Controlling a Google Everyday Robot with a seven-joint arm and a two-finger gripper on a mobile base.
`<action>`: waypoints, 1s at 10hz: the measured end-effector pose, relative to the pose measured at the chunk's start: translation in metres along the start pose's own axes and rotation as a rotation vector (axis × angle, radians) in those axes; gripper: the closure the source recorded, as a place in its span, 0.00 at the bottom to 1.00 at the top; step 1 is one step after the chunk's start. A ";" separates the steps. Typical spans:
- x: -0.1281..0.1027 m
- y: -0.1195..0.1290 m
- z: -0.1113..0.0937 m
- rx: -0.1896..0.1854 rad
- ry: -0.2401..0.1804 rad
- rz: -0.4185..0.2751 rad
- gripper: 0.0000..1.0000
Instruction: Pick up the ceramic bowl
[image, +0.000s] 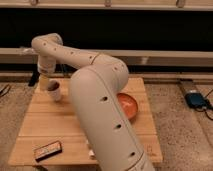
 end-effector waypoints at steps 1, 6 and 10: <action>0.000 0.000 0.000 0.000 0.000 0.000 0.25; 0.000 0.000 0.000 0.000 0.000 0.000 0.25; 0.000 0.000 0.000 0.000 0.000 0.000 0.25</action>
